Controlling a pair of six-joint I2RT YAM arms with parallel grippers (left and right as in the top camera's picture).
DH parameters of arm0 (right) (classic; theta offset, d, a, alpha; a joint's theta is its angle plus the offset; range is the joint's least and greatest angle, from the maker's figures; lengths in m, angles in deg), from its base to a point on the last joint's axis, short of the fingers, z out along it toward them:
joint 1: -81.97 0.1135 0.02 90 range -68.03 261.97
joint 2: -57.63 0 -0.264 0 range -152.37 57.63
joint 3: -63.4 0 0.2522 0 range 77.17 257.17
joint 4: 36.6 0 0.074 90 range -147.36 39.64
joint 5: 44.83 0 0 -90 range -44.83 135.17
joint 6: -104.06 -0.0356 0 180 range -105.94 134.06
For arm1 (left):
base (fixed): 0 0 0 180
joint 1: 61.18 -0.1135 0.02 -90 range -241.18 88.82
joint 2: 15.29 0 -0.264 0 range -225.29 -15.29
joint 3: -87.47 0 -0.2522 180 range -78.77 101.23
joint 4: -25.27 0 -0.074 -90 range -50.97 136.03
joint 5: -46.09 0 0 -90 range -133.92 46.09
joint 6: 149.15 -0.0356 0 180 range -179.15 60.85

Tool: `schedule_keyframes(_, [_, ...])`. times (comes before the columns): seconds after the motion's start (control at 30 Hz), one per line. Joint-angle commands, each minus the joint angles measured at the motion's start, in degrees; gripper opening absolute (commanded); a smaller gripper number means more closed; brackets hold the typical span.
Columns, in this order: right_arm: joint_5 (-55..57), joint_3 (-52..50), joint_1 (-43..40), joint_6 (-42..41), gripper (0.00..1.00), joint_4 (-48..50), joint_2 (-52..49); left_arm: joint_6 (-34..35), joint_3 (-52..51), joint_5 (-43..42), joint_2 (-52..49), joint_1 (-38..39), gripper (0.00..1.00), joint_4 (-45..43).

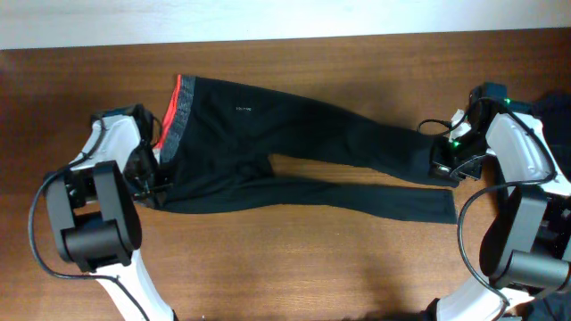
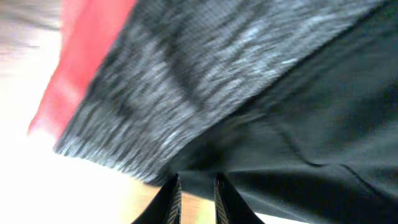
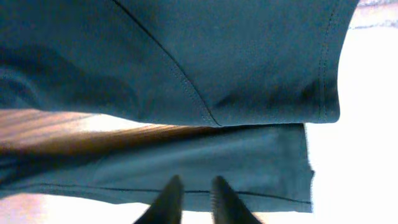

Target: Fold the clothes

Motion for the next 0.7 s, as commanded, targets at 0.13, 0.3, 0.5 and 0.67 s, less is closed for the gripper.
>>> schedule_keyframes(0.13, [-0.15,-0.35,0.28,0.48,0.43,-3.56,-0.02,1.29,-0.13,3.32,0.24,-2.73,0.20,0.31])
schedule_keyframes(0.3, [-0.70,-0.33,0.20,0.46,0.55,-6.23,0.00,1.31,4.33,-2.58,0.24,-2.21,0.26,2.27])
schedule_keyframes(0.5, [-0.98,0.81,-1.14,0.48,0.61,-8.11,0.04,1.29,17.90,-6.23,0.26,0.22,0.30,9.81])
schedule_keyframes(0.67, [-0.68,0.79,-4.57,0.55,0.63,-11.41,0.04,1.11,24.74,-6.97,0.26,3.65,0.32,11.02])
